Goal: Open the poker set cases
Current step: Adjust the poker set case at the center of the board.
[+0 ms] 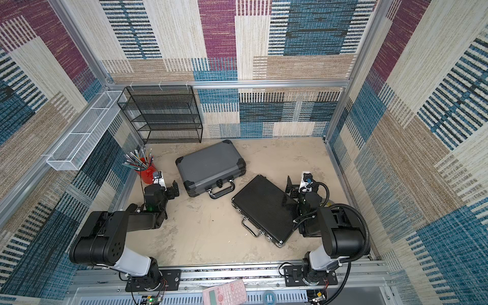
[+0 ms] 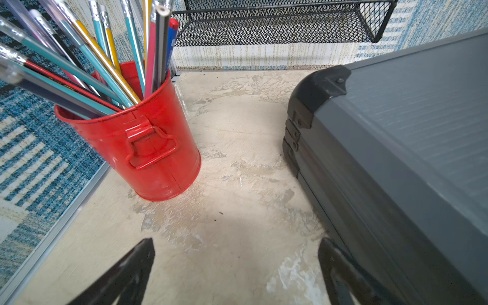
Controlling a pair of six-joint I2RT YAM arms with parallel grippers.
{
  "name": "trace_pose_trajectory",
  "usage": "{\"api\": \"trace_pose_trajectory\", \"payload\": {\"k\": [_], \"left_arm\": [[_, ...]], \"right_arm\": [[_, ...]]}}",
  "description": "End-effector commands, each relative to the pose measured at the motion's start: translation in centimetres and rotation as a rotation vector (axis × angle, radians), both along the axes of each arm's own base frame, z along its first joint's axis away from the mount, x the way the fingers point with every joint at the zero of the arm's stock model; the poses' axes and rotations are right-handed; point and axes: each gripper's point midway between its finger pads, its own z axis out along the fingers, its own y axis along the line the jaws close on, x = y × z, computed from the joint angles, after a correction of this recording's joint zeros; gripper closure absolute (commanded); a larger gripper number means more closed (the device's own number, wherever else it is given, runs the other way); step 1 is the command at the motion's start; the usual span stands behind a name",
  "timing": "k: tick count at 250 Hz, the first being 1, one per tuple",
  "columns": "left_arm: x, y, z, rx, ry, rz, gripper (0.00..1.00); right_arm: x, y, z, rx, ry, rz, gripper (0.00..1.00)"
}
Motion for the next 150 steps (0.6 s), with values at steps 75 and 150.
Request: {"api": "trace_pose_trajectory", "payload": {"k": [75,150], "left_arm": [[-0.9,0.2,1.4,-0.019,-0.067,0.015,0.04],[0.2,-0.1,3.1,-0.009,0.028,-0.006,0.07]], "right_arm": [[1.5,-1.9,5.8,0.037,0.131,-0.114,0.0],[-2.5,-0.3,6.6,0.305,0.195,-0.071,0.01]]}}
